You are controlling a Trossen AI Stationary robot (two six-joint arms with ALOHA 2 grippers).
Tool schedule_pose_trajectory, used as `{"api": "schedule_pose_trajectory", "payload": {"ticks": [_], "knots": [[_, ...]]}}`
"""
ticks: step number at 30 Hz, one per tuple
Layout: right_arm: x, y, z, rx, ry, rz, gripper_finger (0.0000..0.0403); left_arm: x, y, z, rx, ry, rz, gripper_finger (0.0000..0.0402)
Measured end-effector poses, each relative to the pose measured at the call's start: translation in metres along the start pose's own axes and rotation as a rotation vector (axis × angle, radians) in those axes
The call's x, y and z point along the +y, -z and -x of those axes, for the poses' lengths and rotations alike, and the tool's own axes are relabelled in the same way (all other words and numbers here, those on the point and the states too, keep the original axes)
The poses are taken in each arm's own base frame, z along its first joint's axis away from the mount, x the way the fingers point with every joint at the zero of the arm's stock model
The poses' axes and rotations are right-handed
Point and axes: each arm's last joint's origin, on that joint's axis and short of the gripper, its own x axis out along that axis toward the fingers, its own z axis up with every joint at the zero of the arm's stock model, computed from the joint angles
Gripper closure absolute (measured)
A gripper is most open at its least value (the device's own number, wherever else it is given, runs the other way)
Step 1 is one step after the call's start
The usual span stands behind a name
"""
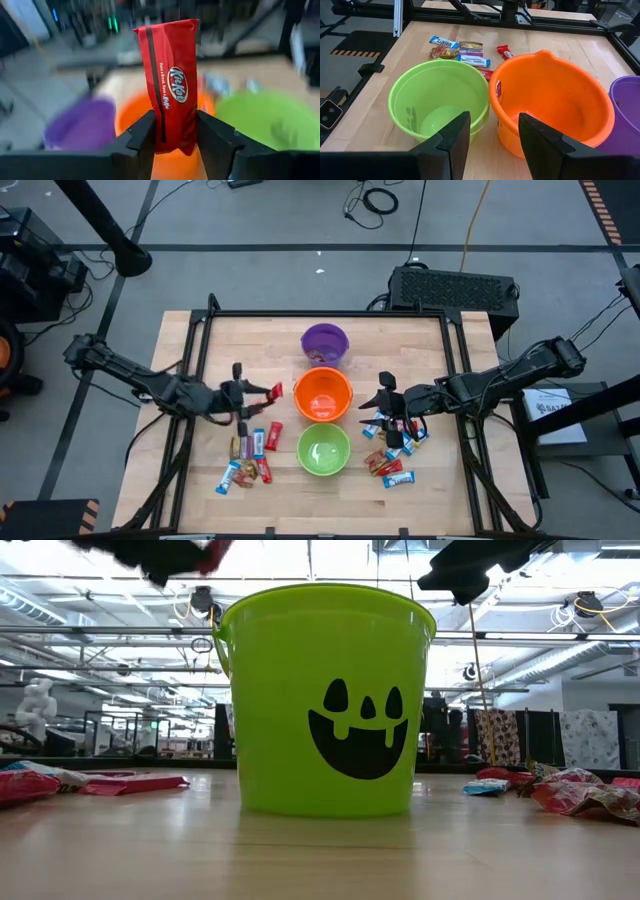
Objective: Sort candy by brand, put in halloween buckets
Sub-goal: Put red chocolate bar into the orange bucket
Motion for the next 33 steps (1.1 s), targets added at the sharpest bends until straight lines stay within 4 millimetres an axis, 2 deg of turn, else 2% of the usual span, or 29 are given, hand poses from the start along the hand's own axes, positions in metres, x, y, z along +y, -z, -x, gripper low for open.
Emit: {"api": "schedule_pose_trajectory", "payload": {"ticks": [4, 7, 12, 18, 23, 27, 33], "knots": [[0.0, 0.0, 0.0, -0.001, 0.0, -0.001, 0.0243, 0.005, -0.018, -0.001, -0.174, 0.008, -0.022, 0.0269], [0.0, 0.0, 0.0, -0.001, 0.0, -0.001, 0.0243, 0.012, -0.024, -0.002, -0.234, -0.024, -0.034, 0.0269], [0.0, 0.0, 0.0, -0.001, 0.0, 0.006, 0.0243, 0.031, -0.028, -0.013, -0.258, -0.241, -0.118, 0.0269], [-0.001, 0.0, 0.0, -0.002, 0.006, 0.036, 0.0243, 0.051, -0.024, -0.048, -0.233, -0.405, -0.283, 0.0269], [-0.007, -0.001, -0.001, -0.007, 0.031, 0.041, 0.0243, 0.067, -0.017, -0.09, -0.107, -0.399, -0.338, 0.0269], [-0.011, -0.001, -0.002, 0.001, 0.049, 0.034, 0.0243, 0.064, -0.006, -0.113, 0.003, -0.355, -0.366, 0.0269], [-0.012, 0.003, -0.002, 0.039, 0.055, 0.03, 0.0243, 0.037, -0.009, -0.113, -0.01, -0.247, -0.32, 0.0269]]}}
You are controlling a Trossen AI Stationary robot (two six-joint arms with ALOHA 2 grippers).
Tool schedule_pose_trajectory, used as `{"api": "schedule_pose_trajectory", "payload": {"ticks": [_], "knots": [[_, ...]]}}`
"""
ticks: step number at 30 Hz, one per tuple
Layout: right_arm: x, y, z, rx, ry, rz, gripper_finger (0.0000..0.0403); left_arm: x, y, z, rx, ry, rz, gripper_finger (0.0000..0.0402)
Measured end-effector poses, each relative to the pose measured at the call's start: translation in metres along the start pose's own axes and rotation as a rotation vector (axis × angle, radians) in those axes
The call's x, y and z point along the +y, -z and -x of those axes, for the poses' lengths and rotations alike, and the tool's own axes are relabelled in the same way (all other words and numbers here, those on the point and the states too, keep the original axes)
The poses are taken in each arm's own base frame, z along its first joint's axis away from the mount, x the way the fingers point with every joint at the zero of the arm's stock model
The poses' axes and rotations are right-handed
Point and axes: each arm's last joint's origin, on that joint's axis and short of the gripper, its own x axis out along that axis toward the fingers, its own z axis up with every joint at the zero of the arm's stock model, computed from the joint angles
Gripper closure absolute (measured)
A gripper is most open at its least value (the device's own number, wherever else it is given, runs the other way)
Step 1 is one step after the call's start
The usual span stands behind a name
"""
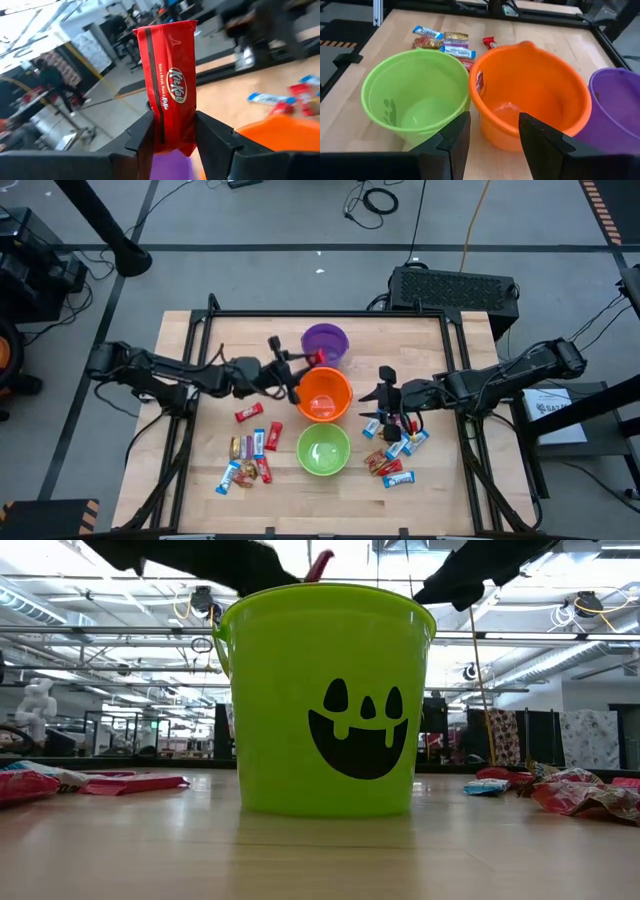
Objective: Sort candy by brand, put in halloween buckets
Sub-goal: Put red chocolate bar into the orange bucket
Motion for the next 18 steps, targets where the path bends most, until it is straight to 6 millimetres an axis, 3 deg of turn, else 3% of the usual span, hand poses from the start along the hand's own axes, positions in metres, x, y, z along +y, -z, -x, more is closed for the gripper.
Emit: {"api": "schedule_pose_trajectory", "payload": {"ticks": [8, 12, 18], "knots": [[-0.006, -0.002, -0.006, -0.03, 0.207, 0.059, 0.0243, -0.004, -0.01, 0.011, -0.023, 0.023, -0.002, 0.0269], [-0.017, -0.007, -0.007, -0.06, 0.352, 0.116, 0.0243, 0.002, -0.011, 0.012, -0.028, 0.007, -0.023, 0.0269], [-0.037, -0.009, -0.008, -0.049, 0.436, 0.133, 0.0243, 0.01, -0.016, 0.015, -0.059, -0.031, -0.045, 0.0269]]}}
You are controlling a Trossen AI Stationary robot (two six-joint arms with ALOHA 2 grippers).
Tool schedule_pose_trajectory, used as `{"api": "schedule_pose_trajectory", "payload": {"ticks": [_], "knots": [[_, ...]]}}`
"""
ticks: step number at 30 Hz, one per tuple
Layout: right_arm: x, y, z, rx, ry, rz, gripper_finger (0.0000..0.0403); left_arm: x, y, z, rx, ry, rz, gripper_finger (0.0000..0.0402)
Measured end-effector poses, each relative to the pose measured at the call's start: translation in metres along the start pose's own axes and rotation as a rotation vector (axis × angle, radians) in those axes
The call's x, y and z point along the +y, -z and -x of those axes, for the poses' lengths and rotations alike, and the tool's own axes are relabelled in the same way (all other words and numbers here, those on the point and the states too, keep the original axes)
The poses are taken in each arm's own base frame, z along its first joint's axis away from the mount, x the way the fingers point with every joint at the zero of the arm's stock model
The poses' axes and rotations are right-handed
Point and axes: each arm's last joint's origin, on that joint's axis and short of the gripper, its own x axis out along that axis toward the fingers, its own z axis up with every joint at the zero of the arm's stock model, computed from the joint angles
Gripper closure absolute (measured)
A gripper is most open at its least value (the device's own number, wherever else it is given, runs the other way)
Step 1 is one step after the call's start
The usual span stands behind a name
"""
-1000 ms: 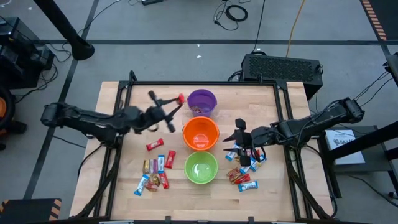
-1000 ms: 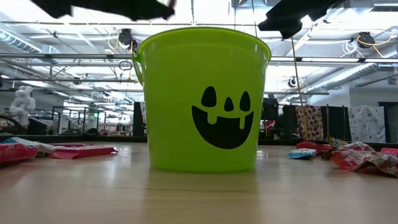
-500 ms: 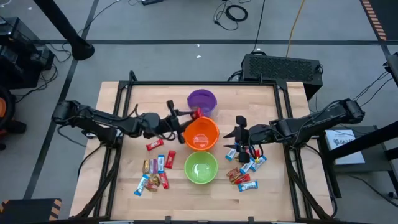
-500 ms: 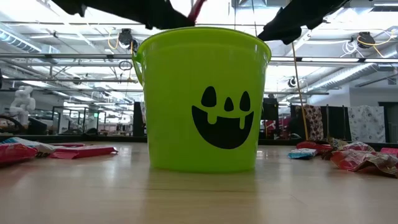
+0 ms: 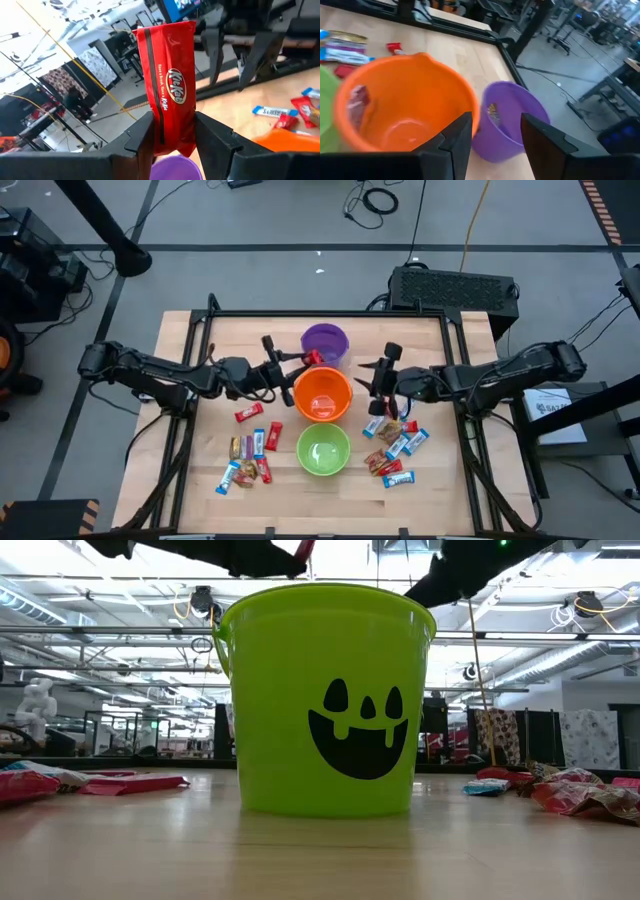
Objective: Sort candy by brand, put in halloween buckets
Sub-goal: Put red chocolate bar into the orange bucket
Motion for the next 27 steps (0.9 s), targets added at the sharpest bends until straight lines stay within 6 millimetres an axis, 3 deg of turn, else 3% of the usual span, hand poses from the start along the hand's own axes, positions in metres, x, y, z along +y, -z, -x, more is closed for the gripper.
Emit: {"api": "schedule_pose_trajectory", "payload": {"ticks": [12, 21, 27], "knots": [[-0.003, 0.001, -0.005, 0.009, -0.177, -0.33, 0.0243, 0.008, -0.003, 0.01, 0.019, 0.003, 0.068, 0.0269], [-0.015, 0.003, -0.01, 0.008, -0.147, -0.212, 0.0243, 0.037, -0.009, 0.031, 0.035, -0.04, 0.09, 0.0269], [-0.021, 0.017, -0.014, 0.12, -0.197, -0.102, 0.0243, 0.052, 0.003, 0.039, 0.146, -0.052, 0.058, 0.0269]]}}
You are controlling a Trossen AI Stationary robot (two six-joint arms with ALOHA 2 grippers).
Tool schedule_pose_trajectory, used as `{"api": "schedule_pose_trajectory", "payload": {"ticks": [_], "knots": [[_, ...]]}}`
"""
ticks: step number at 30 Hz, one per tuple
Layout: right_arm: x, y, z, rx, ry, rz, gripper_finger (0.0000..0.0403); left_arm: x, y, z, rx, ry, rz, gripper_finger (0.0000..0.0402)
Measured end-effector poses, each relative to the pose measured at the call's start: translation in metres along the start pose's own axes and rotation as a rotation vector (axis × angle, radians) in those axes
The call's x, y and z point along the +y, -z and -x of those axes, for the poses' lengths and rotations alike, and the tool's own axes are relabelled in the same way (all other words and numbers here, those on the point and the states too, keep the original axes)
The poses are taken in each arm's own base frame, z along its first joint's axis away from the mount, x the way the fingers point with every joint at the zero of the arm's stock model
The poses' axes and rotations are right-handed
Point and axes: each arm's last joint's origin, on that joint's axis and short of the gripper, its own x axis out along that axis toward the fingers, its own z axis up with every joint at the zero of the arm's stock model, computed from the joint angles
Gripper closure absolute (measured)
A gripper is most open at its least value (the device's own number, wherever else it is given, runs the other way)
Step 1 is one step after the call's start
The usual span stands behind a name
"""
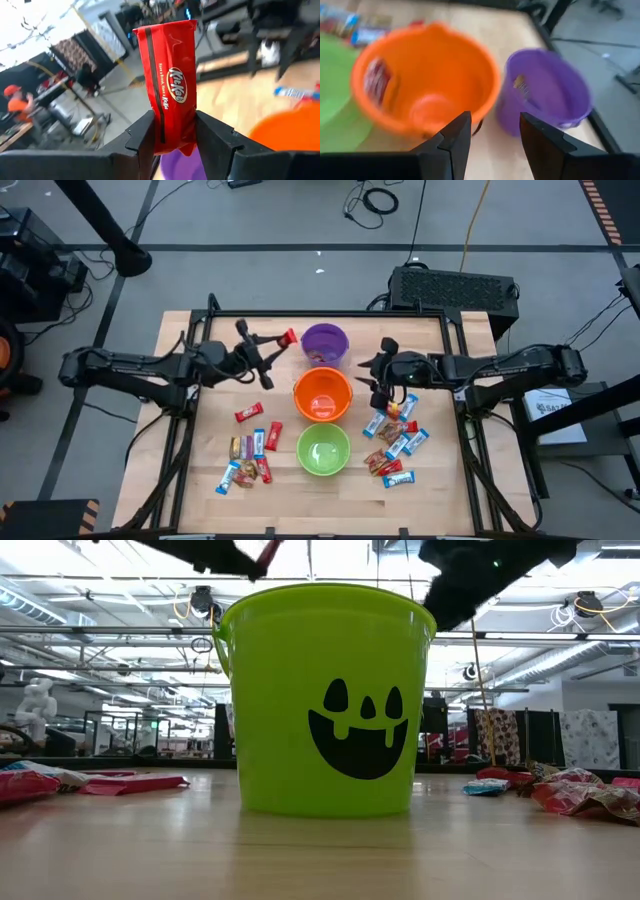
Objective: Sort candy by brand, put in halloween buckets
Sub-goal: Put red chocolate bar into the orange bucket
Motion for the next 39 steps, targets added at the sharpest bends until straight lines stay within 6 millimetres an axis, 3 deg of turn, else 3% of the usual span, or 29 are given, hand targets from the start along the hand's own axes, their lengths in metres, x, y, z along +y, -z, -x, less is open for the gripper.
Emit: {"api": "schedule_pose_trajectory", "payload": {"ticks": [4, 16, 21, 24, 27, 31, 35, 39], "knots": [[-0.005, 0.001, -0.001, 0.0, -0.053, 0.015, 0.0243, 0.008, 0.01, -0.005, 0.077, -0.025, -0.006, 0.0269], [-0.014, -0.01, -0.002, -0.103, -0.067, -0.395, 0.0243, 0.016, 0.015, -0.008, 0.087, -0.079, 0.292, 0.0269], [-0.011, -0.011, -0.002, -0.096, -0.154, -0.519, 0.0243, 0.008, 0.006, -0.004, 0.051, -0.005, 0.435, 0.0269], [-0.011, -0.024, 0.003, -0.102, -0.264, -0.653, 0.0243, 0.005, -0.009, 0.001, 0.006, 0.046, 0.474, 0.0269], [-0.012, -0.047, 0.015, -0.127, -0.38, -0.72, 0.0243, 0.007, -0.029, 0.007, -0.033, 0.076, 0.496, 0.0269], [-0.021, -0.084, 0.041, -0.123, -0.388, -0.732, 0.0243, 0.021, -0.056, 0.015, -0.038, 0.085, 0.529, 0.0269], [-0.034, -0.109, 0.075, -0.072, -0.248, -0.632, 0.0243, 0.036, -0.074, 0.021, 0.023, 0.038, 0.527, 0.0269], [-0.049, -0.116, 0.097, -0.01, -0.103, -0.508, 0.0243, 0.05, -0.083, 0.019, 0.057, -0.033, 0.53, 0.0269]]}}
